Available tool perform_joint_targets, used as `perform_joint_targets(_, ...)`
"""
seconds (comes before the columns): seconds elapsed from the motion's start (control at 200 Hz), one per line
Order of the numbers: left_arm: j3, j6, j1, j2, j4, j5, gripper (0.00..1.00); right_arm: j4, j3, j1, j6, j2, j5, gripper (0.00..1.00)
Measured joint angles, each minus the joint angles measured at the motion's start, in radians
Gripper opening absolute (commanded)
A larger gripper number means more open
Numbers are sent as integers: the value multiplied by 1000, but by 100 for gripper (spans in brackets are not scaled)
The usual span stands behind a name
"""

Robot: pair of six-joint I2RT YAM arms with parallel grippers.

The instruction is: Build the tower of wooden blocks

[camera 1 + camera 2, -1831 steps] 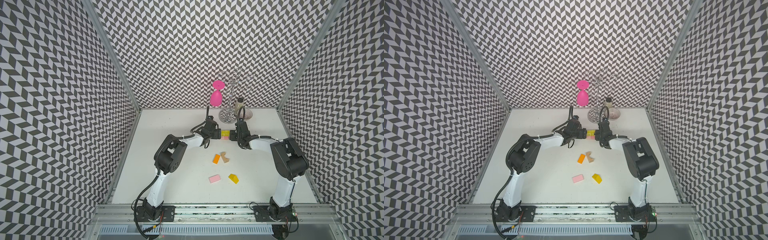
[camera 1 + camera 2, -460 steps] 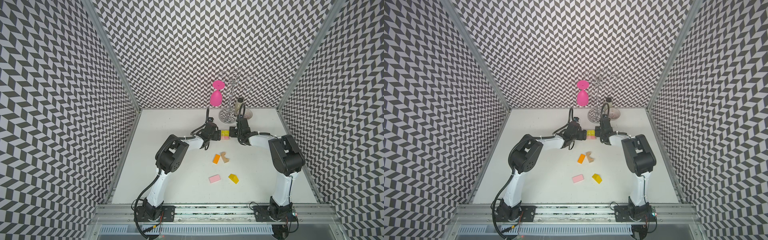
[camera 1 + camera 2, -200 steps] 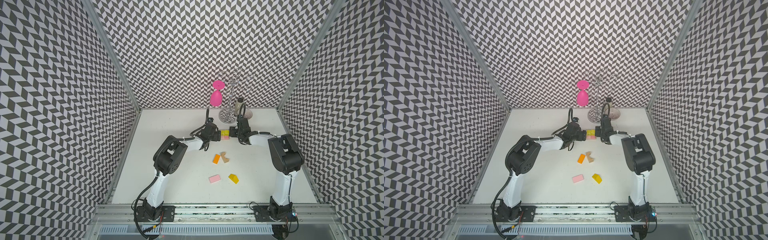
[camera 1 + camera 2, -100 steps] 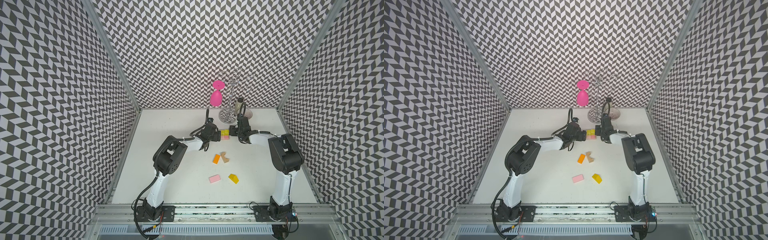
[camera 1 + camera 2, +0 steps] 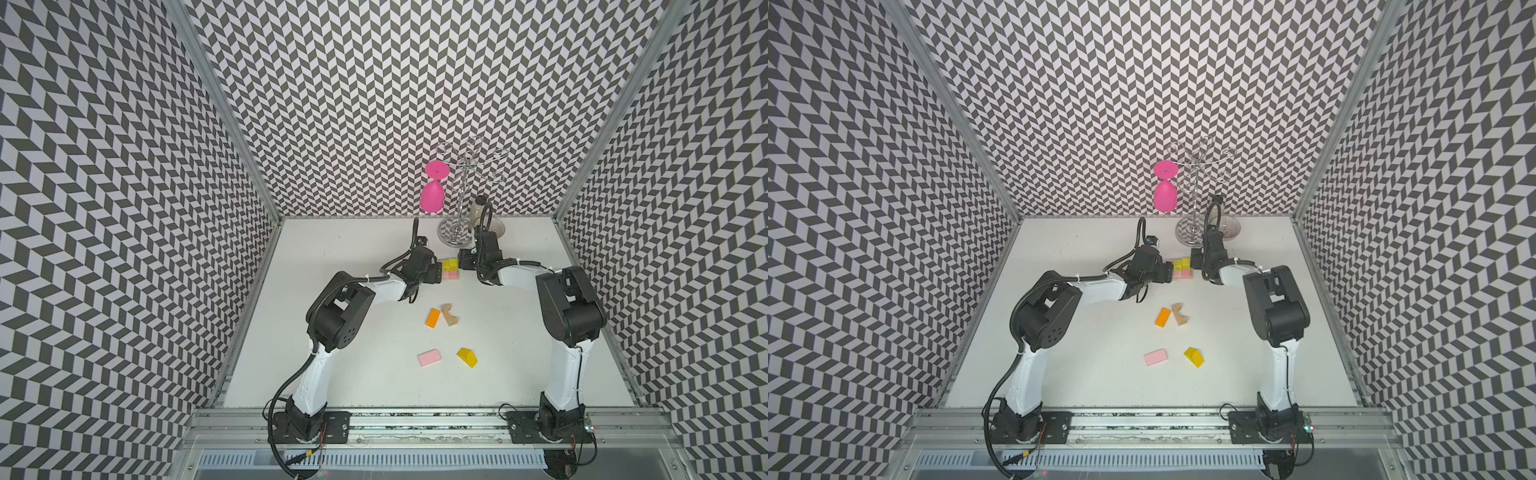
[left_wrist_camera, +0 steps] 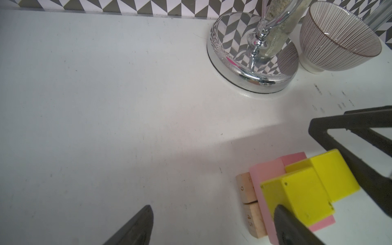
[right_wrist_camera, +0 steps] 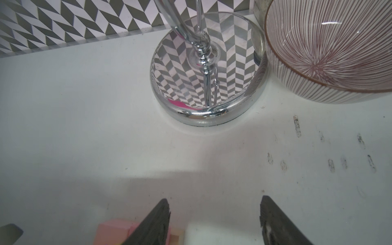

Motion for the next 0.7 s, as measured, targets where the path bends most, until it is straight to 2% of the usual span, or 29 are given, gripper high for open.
perform_joint_targets(0.426,0,0,0,-1,0,-9,90,24,-43,-23,20,-1,-5,67)
perform_joint_targets(0.701,-15,5,0,-49,2,-11,90,68,-42,-80,41,-7,-58,67)
